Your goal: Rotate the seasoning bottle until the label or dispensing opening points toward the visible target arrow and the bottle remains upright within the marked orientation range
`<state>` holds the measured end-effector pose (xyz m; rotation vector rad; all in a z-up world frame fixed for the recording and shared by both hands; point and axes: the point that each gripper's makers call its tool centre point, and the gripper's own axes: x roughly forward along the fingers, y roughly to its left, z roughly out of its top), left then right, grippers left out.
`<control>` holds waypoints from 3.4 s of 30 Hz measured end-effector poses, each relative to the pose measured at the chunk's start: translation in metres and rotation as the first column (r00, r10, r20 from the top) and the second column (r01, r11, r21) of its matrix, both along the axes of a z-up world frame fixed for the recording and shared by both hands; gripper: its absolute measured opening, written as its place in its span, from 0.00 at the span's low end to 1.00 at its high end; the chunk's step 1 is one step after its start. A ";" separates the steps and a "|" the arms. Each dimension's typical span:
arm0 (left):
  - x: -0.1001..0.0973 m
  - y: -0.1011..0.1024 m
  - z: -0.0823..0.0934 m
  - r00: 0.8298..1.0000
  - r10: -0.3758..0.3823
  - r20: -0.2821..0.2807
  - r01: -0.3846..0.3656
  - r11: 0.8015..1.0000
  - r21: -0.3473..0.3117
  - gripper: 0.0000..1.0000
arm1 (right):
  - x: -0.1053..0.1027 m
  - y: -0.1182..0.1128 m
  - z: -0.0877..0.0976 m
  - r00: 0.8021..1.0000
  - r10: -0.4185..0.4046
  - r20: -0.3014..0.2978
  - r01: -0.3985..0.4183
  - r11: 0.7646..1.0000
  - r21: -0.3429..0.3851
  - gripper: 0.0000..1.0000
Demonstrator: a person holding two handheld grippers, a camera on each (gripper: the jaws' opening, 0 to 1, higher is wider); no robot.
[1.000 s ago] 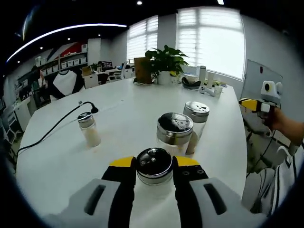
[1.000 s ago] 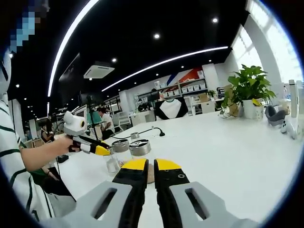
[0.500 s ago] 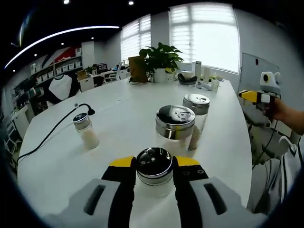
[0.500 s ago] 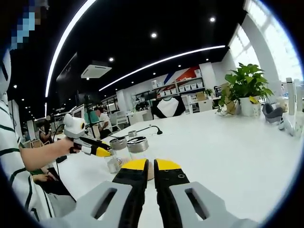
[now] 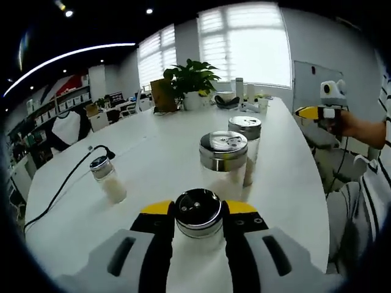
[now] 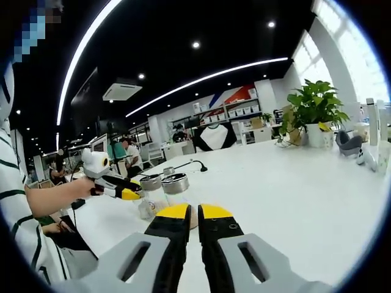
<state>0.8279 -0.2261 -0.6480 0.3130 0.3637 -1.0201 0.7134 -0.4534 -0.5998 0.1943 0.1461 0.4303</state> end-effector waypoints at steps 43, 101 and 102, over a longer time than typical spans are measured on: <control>0.002 0.005 0.014 0.984 0.177 -0.018 -0.178 0.979 -0.095 0.43 | -0.006 0.004 0.010 0.999 -0.050 -0.020 0.051 0.998 0.042 0.01; -0.002 0.003 0.006 0.991 0.128 -0.048 -0.137 0.920 -0.368 0.33 | 0.000 0.013 0.009 0.999 0.048 0.020 -0.047 0.998 -0.028 0.01; -0.002 0.003 0.006 0.990 0.135 -0.050 -0.144 0.917 -0.372 0.33 | 0.000 0.013 0.009 0.999 0.046 0.019 -0.046 0.999 -0.030 0.01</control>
